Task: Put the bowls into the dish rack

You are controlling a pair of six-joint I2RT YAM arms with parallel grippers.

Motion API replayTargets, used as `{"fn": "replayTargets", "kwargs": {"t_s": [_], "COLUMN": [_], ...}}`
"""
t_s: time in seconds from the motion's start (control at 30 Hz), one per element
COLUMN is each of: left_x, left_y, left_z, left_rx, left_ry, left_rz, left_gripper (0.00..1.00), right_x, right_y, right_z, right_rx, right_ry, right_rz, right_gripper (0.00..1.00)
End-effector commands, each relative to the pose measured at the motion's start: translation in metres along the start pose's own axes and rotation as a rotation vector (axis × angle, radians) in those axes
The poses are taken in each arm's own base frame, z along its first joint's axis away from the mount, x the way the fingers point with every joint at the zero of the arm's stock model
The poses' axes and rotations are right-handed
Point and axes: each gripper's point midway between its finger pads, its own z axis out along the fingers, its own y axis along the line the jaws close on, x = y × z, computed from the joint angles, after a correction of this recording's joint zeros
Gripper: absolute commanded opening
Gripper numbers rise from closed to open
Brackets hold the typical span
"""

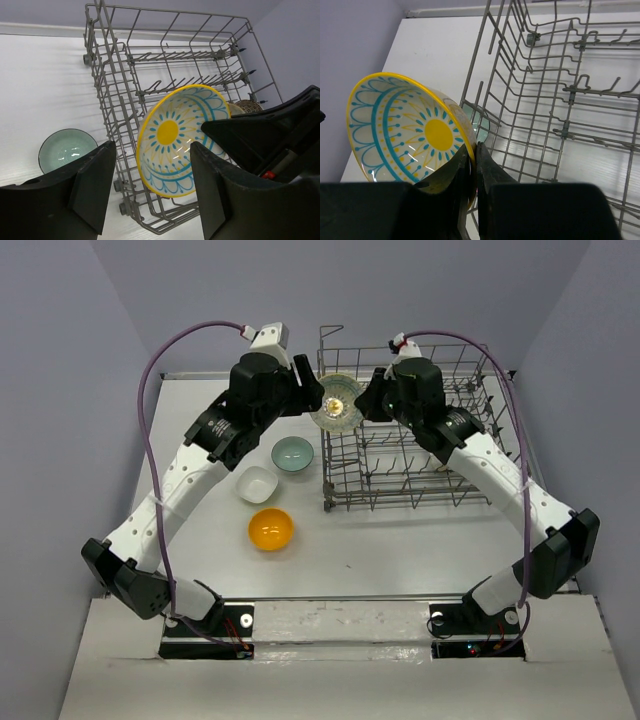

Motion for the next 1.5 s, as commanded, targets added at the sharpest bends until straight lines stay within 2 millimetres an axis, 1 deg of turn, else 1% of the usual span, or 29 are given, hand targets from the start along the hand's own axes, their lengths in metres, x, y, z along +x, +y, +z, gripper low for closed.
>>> {"fn": "replayTargets", "kwargs": {"t_s": [0.0,0.03,0.07,0.1,0.13,0.17,0.2,0.23,0.27,0.3,0.37,0.4,0.43,0.47,0.5,0.53,0.6,0.63,0.67,0.7,0.77,0.8,0.83,0.9,0.93,1.07,1.2,1.23,1.47], "left_x": [-0.036,-0.037,-0.039,-0.038,-0.038,-0.043,-0.041,-0.035,-0.031,-0.028,-0.02,-0.018,-0.012,-0.008,-0.007,0.001,0.005,0.013,0.013,0.018,0.021,0.017,0.022,0.025,0.026,0.032,0.039,0.04,0.046], "left_y": [-0.009,-0.005,-0.001,0.001,0.004,0.004,0.005,0.008,0.009,0.011,0.017,0.02,0.026,0.028,0.029,0.033,0.039,0.046,0.056,0.064,0.075,0.084,0.092,0.098,0.107,0.114,0.122,0.127,0.137], "left_z": [-0.026,-0.028,-0.031,-0.036,-0.039,-0.049,-0.051,-0.049,-0.048,-0.048,-0.044,-0.044,-0.041,-0.04,-0.041,-0.038,-0.039,-0.036,-0.036,-0.036,-0.036,-0.038,-0.036,-0.035,-0.034,-0.027,-0.022,-0.02,-0.017], "left_rx": [0.024,0.01,-0.007,-0.001,-0.003,0.012,0.015,0.013,0.012,0.011,-0.006,-0.014,-0.023,-0.024,-0.019,-0.021,-0.022,-0.037,-0.054,-0.066,-0.075,-0.077,-0.081,-0.061,-0.077,-0.072,-0.072,-0.076,-0.076], "left_ry": [-0.109,-0.119,-0.134,-0.157,-0.175,-0.204,-0.21,-0.201,-0.191,-0.187,-0.172,-0.169,-0.157,-0.148,-0.144,-0.125,-0.116,-0.1,-0.098,-0.089,-0.083,-0.088,-0.08,-0.064,-0.064,-0.047,-0.03,-0.029,-0.014], "left_rz": [0.01,0.013,0.021,0.021,0.015,0.007,0.004,0.006,0.006,0.01,0.01,0.008,0.003,0.001,-0.004,-0.005,-0.007,-0.003,-0.004,-0.005,-0.009,-0.016,-0.022,-0.028,-0.034,-0.04,-0.053,-0.062,-0.08], "left_gripper": [0.7,0.7,0.71,0.72,0.73,0.75,0.76,0.78,0.79,0.79,0.79,0.79,0.8,0.8,0.8,0.81,0.81,0.81,0.81,0.81,0.81,0.81,0.81,0.81,0.81,0.81,0.81,0.81,0.81], "right_x": [-0.083,-0.088,-0.093,-0.098,-0.104,-0.105,-0.106,-0.106,-0.105,-0.101,-0.092,-0.086,-0.082,-0.076,-0.07,-0.066,-0.055,-0.052,-0.048,-0.041,-0.033,-0.029,-0.023,-0.016,-0.014,0.001,0.012,0.013,0.021], "right_y": [0.002,-0.007,-0.025,-0.034,-0.055,-0.066,-0.076,-0.088,-0.099,-0.119,-0.143,-0.151,-0.16,-0.162,-0.168,-0.171,-0.178,-0.18,-0.182,-0.185,-0.189,-0.191,-0.193,-0.196,-0.197,-0.202,-0.206,-0.206,-0.208], "right_z": [-0.065,-0.074,-0.085,-0.095,-0.115,-0.123,-0.131,-0.14,-0.148,-0.157,-0.165,-0.164,-0.169,-0.163,-0.159,-0.155,-0.147,-0.143,-0.141,-0.133,-0.124,-0.12,-0.113,-0.104,-0.101,-0.083,-0.069,-0.066,-0.05], "right_rx": [0.073,0.118,0.216,0.266,0.382,0.444,0.501,0.574,0.64,0.776,0.963,1.015,1.102,1.112,1.167,1.186,1.239,1.253,1.268,1.277,1.287,1.292,1.297,1.301,1.3,1.298,1.294,1.288,1.285], "right_ry": [-0.278,-0.299,-0.328,-0.348,-0.378,-0.387,-0.395,-0.396,-0.398,-0.398,-0.349,-0.318,-0.282,-0.249,-0.215,-0.191,-0.134,-0.112,-0.094,-0.062,-0.032,-0.013,0.011,0.036,0.043,0.09,0.121,0.12,0.143], "right_rz": [-0.007,-0.027,-0.033,-0.044,-0.072,-0.085,-0.104,-0.149,-0.171,-0.203,-0.309,-0.349,-0.41,-0.444,-0.483,-0.51,-0.571,-0.596,-0.614,-0.644,-0.67,-0.687,-0.709,-0.729,-0.733,-0.765,-0.784,-0.78,-0.793], "right_gripper": [0.01,0.01,0.01,0.01,0.01,0.01,0.01,0.01,0.01,0.01,0.01,0.01,0.01,0.01,0.01,0.01,0.01,0.01,0.01,0.01,0.01,0.01,0.01,0.01,0.01,0.01,0.01,0.01,0.01]}}
